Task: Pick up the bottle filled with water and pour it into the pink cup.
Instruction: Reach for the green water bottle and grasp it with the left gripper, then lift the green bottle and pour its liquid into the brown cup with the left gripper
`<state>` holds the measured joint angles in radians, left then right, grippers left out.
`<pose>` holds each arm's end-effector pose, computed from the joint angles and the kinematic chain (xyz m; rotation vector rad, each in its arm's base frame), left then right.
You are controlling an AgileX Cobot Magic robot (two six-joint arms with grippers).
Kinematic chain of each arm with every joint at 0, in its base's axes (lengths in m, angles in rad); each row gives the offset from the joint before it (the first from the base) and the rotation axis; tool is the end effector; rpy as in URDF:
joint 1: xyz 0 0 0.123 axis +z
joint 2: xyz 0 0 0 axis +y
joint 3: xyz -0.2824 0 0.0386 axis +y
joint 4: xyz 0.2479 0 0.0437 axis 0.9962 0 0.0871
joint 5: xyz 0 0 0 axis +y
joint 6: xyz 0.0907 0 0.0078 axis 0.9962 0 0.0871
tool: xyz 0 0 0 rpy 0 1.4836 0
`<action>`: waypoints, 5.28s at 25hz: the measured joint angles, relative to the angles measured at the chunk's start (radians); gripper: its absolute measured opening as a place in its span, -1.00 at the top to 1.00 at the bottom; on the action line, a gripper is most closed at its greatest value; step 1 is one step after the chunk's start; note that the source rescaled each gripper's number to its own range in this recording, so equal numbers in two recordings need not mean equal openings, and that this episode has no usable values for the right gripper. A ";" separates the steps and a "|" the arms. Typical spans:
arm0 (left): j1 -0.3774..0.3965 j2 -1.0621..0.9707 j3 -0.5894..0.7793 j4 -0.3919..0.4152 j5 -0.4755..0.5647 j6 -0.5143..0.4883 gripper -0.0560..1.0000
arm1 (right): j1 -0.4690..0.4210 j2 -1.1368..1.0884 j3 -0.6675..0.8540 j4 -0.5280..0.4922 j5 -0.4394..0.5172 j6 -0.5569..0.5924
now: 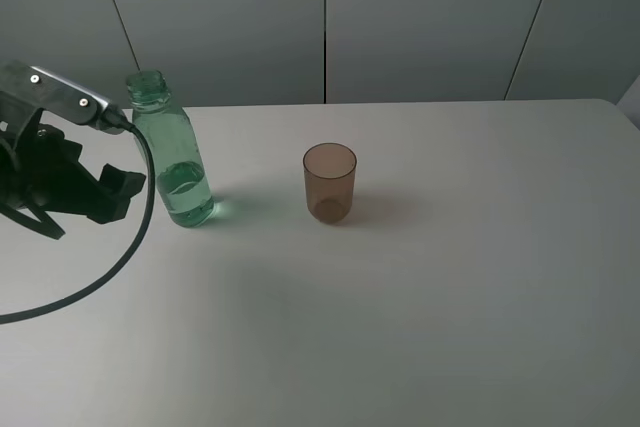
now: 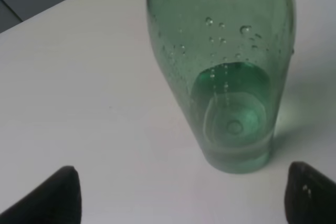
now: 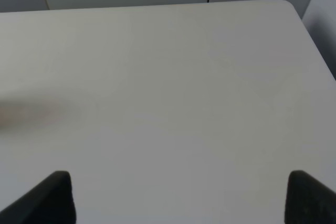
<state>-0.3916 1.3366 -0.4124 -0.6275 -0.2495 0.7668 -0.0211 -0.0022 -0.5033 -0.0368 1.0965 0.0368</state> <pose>0.2165 -0.0752 0.1817 0.5137 2.1359 0.0272 -0.0072 -0.0028 0.2752 0.0627 2.0733 -0.0346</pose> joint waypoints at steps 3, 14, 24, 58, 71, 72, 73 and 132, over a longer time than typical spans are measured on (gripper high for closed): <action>-0.002 0.003 0.000 0.111 -0.030 -0.135 -0.99 | 0.000 0.000 0.000 0.000 0.000 0.000; -0.002 0.003 0.175 0.619 -0.307 -0.533 -0.99 | 0.000 0.000 0.000 0.000 0.000 0.000; 0.061 0.078 0.220 0.591 -0.517 -0.376 -0.99 | 0.000 0.000 0.000 0.000 0.000 0.000; 0.210 0.562 0.047 0.904 -0.956 -0.449 -0.99 | 0.000 0.000 0.000 0.000 0.000 0.000; 0.210 0.608 0.042 0.951 -0.962 -0.496 -0.99 | 0.000 0.000 0.000 0.000 0.000 0.000; 0.210 0.608 0.036 0.951 -0.962 -0.503 -0.99 | 0.000 0.000 0.000 0.000 0.000 0.000; 0.210 0.608 0.032 0.951 -0.962 -0.510 -0.99 | 0.000 0.000 0.000 0.000 0.000 0.000; 0.132 0.766 -0.171 0.919 -0.937 -0.574 0.87 | 0.000 0.000 0.000 -0.002 0.000 0.000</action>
<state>-0.2596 2.1028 -0.5836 0.2911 -1.1869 0.1927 -0.0211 -0.0022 -0.5033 -0.0385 1.0965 0.0368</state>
